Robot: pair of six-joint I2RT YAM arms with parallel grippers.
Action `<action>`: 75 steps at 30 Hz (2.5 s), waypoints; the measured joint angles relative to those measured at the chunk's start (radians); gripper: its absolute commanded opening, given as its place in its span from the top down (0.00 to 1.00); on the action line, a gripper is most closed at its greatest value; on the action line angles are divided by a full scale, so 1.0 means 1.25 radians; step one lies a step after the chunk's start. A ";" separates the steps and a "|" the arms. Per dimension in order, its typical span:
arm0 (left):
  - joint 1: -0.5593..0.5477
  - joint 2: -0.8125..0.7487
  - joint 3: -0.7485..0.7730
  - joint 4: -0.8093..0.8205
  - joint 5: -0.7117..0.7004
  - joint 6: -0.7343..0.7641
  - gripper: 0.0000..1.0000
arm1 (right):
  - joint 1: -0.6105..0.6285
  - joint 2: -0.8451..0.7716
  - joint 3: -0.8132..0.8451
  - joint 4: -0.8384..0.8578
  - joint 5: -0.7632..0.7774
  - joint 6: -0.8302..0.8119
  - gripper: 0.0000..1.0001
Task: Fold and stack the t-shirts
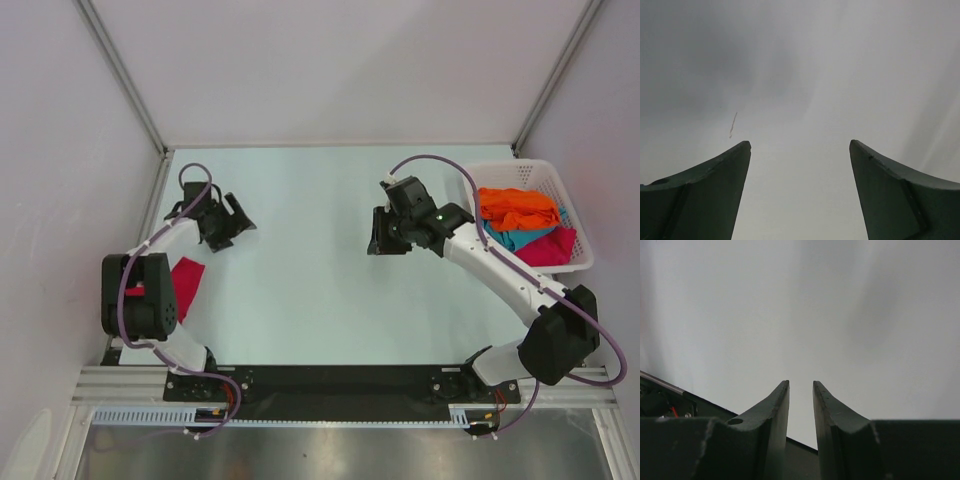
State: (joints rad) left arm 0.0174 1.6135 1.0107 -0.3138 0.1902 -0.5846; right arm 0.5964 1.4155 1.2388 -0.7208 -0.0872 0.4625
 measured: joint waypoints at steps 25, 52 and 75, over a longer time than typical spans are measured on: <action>0.100 -0.026 -0.116 -0.048 -0.131 -0.056 0.14 | -0.015 -0.049 -0.122 0.038 -0.007 0.000 0.69; 0.225 -0.063 -0.133 -0.189 -0.197 -0.049 0.14 | -0.064 -0.082 -0.169 0.083 -0.050 -0.030 0.69; 0.208 0.057 0.070 -0.201 -0.199 -0.021 0.14 | -0.063 -0.063 -0.147 0.084 -0.058 -0.027 0.69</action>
State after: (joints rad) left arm 0.2779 1.6848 1.0985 -0.5648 -0.0586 -0.6113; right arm 0.5175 1.3365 1.0554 -0.6163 -0.1593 0.4290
